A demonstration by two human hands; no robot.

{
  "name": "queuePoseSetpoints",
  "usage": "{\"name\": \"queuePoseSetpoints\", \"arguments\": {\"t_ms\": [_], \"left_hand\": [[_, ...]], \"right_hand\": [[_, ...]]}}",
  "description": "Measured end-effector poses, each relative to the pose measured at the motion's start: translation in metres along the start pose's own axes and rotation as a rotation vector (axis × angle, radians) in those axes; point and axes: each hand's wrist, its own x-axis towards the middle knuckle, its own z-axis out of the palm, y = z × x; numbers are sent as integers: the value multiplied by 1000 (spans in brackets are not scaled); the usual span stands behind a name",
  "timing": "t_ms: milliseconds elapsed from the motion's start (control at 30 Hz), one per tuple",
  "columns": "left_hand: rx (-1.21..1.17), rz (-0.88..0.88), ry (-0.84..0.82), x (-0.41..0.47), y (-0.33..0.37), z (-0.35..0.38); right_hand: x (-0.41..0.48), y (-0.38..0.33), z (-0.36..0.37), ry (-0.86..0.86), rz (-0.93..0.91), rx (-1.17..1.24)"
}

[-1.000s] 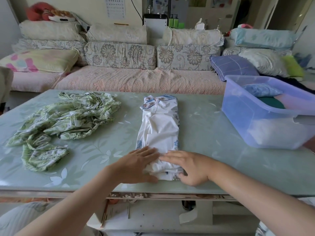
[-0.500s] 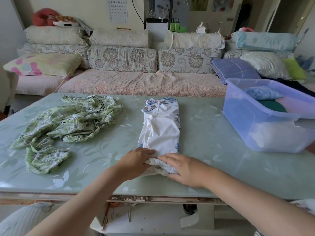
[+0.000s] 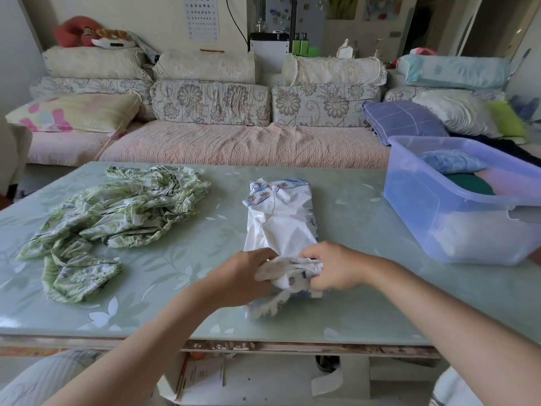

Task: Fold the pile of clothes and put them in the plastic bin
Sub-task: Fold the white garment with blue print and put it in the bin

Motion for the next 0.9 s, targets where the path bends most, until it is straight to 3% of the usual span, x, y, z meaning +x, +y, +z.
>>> {"name": "queuePoseSetpoints", "arguments": {"t_ms": [67,133,233,333,400,467,567,633,733,833,900], "left_hand": [[-159,-61,-60,4,8,-9],[-404,-155,-91,11,10,-18],[-544,-286,128,31,1,-21],[-298,-144,418,48,-10,-20],[-130,19,300,51,-13,-20],[79,67,86,52,-17,-16],[260,-3,24,57,-27,-7],[203,-58,63,64,-29,-6],[-11,-223,172,78,-26,-7],[287,-148,384,92,-36,-4],[380,-131,412,97,-44,0]], "right_hand": [[-2,2,-10,-40,26,147],[4,6,-13,48,45,286],[23,14,-12,246,115,296],[37,21,-7,392,257,141],[40,27,-4,445,289,-30],[42,30,-6,441,194,-157],[41,31,-10,308,63,-138],[43,36,-9,284,51,-157],[54,42,-8,462,63,-238],[67,45,-8,605,99,-251],[74,49,-5,612,137,-249]]}}
